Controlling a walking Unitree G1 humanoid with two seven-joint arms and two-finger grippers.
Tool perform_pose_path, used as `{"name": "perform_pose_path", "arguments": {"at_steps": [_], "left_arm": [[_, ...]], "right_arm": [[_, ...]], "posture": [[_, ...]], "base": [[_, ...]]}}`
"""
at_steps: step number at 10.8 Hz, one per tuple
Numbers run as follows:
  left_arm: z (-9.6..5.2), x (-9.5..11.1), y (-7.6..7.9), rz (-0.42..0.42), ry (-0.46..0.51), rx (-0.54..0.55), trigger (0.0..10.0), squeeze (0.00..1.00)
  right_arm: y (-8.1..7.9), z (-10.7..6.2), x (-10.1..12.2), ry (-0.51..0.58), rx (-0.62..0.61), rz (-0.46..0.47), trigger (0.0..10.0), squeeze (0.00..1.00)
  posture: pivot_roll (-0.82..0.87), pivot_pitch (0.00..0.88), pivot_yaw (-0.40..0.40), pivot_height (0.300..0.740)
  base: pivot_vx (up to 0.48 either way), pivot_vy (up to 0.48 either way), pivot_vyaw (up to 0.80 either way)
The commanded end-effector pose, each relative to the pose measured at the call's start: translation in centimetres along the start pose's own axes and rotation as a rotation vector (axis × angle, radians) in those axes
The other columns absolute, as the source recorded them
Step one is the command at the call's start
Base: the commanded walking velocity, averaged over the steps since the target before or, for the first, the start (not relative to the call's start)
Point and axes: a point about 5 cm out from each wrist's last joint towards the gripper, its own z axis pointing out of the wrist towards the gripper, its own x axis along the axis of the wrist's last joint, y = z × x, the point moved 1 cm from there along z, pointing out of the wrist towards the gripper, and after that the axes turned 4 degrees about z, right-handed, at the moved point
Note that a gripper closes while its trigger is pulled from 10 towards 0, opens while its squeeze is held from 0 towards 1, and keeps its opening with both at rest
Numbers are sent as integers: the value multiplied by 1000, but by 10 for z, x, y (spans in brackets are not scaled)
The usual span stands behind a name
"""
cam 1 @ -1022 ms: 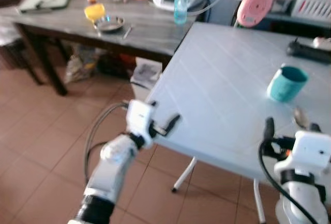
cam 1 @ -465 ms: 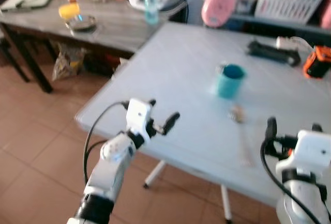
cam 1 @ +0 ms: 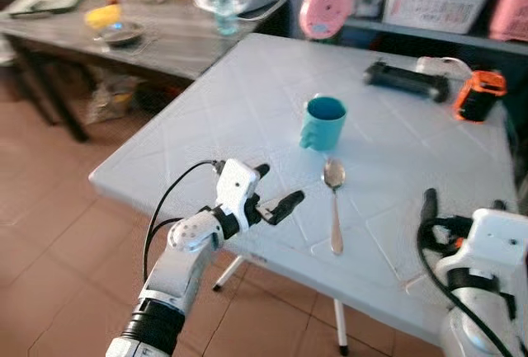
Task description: Setting the table
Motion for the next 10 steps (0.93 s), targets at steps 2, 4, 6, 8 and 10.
{"name": "perform_pose_path", "arguments": {"at_steps": [2, 4, 6, 8, 10], "left_arm": [[-3, -2, -2, 3, -17, -18, 10000, 0], [-3, -2, -6, -3, -28, 1, 10000, 0], [-3, -3, -8, -4, -38, 12, 10000, 0], [-4, -3, -7, 0, -36, 7, 10000, 0], [-3, -3, -5, 1, -34, 3, 10000, 0]], "right_arm": [[-7, -1, -2, -15, 25, 26, 10000, 0], [-11, -1, -4, -25, 38, 47, 10000, 0], [-12, -2, -6, -33, 38, 54, 10000, 0], [-11, -2, -6, -34, 37, 56, 10000, 0], [-11, -2, -6, -35, 37, 55, 10000, 0]], "posture": [[-63, 76, 43, 740], [-59, 81, 44, 740], [-53, 85, 46, 740], [-54, 84, 47, 740], [-56, 83, 44, 740]], "base": [[0, 0, 0], [0, 0, 0], [0, 154, -556], [0, 328, -566], [0, 349, -416]]}}
